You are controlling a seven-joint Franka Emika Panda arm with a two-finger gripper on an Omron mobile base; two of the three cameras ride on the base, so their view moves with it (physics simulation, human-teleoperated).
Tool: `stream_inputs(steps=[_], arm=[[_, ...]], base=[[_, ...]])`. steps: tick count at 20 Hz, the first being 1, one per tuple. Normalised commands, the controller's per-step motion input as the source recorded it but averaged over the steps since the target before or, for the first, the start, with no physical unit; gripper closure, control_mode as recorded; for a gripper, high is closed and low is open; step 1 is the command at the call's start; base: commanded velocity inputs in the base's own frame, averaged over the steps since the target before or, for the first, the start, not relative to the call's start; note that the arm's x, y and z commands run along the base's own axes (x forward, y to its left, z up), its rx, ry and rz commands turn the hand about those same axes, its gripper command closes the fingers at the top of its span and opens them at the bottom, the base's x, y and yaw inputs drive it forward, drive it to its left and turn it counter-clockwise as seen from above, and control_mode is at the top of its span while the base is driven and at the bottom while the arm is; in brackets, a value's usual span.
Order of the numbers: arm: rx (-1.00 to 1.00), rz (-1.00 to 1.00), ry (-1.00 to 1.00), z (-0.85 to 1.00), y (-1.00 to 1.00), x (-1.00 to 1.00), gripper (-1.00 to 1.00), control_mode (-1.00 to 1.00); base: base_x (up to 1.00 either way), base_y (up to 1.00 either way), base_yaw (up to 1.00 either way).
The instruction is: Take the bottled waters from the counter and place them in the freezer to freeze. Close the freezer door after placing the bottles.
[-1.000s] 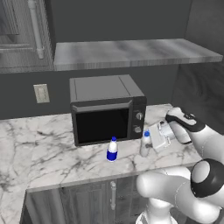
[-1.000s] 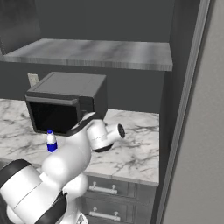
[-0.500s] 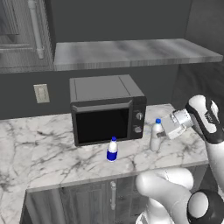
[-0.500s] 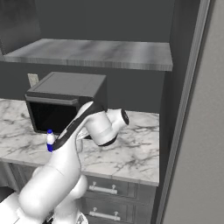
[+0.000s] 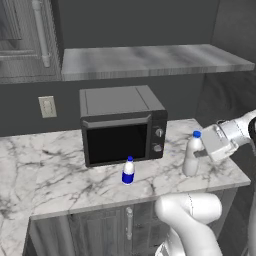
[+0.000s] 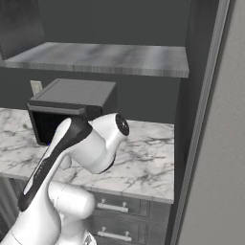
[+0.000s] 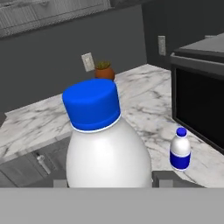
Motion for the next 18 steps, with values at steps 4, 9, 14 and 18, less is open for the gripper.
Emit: stream_inputs(steps=[4,9,14,18], arm=[[-0.07,0.0,-0.03,0.63,0.0,-0.39,1.0,-1.0],[-0.01,0.0,0.0,0.04,-0.24,0.0,1.0,-1.0],[0.0,0.0,0.0,0.0,0.0,0.0,1.0,-1.0],[0.0,0.0,0.0,0.0,0.0,0.0,1.0,-1.0]], base=[[0.0,0.0,0.0],[0.0,0.0,0.0],[0.0,0.0,0.0],[0.0,0.0,0.0]])
